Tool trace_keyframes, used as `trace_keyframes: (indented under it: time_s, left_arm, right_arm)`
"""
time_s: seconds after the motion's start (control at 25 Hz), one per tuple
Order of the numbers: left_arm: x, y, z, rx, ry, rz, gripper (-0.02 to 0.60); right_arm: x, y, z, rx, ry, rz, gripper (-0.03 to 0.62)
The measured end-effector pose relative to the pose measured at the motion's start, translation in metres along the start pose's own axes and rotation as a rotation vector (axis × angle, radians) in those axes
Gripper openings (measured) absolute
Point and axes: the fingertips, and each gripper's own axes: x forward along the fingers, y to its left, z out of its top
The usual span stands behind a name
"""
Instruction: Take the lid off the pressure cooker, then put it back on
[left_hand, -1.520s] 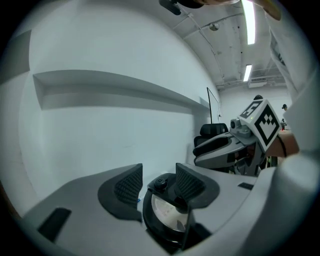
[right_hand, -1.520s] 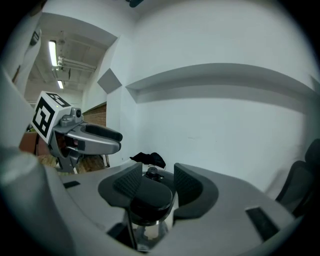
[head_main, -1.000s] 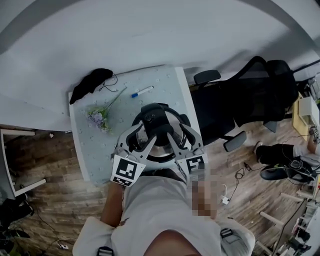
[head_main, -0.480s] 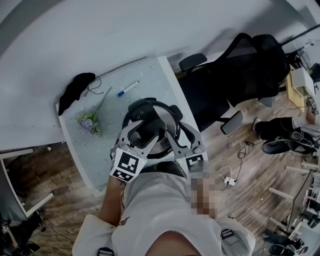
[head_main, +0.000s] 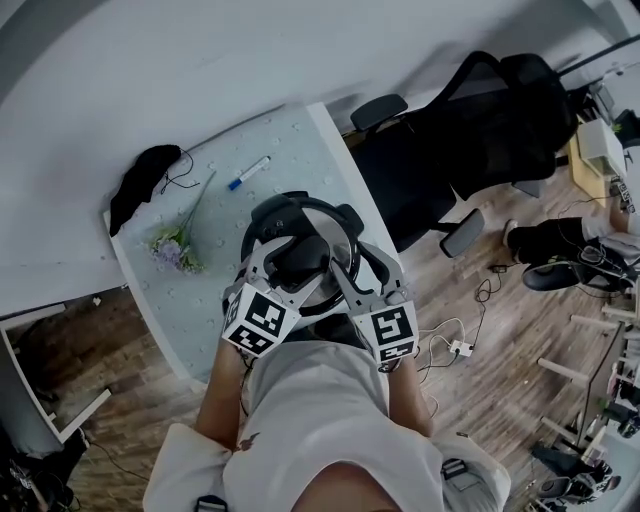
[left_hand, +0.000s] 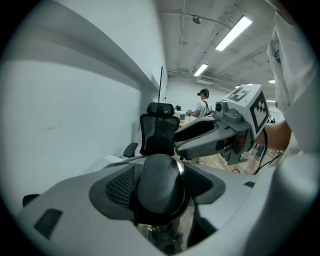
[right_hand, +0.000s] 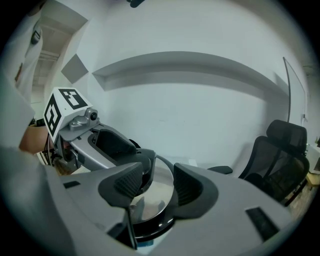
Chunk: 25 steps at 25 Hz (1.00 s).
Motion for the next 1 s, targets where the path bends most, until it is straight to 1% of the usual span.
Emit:
trace_keyframes:
  time_s: [0.32, 0.48, 0.6, 0.68, 0.84, 1.0]
  left_arm:
    - [0.017, -0.002, -0.007, 0.03, 0.072, -0.053, 0.308]
    - [0.022, -0.005, -0.016, 0.053, 0.137, -0.066, 0.308]
    - [0.025, -0.005, -0.017, 0.054, 0.163, -0.058, 0.307]
    - [0.025, -0.006, -0.017, 0.055, 0.169, -0.058, 0.307]
    - [0.027, -0.008, -0.017, 0.059, 0.19, -0.062, 0.299]
    - [0.027, -0.006, -0.016, 0.041, 0.185, -0.052, 0.278]
  right_arm:
    - [-0.002, -0.005, -0.009, 0.015, 0.021, -0.036, 0.198]
    - [-0.002, -0.006, -0.008, 0.017, 0.009, -0.026, 0.198]
    - [0.002, -0.01, -0.006, 0.007, 0.001, -0.002, 0.198]
    - [0.005, -0.011, -0.007, 0.003, 0.014, 0.02, 0.198]
    - [0.013, -0.013, -0.003, -0.014, -0.006, 0.085, 0.196]
    - [0.02, -0.015, 0.002, -0.028, -0.017, 0.13, 0.196]
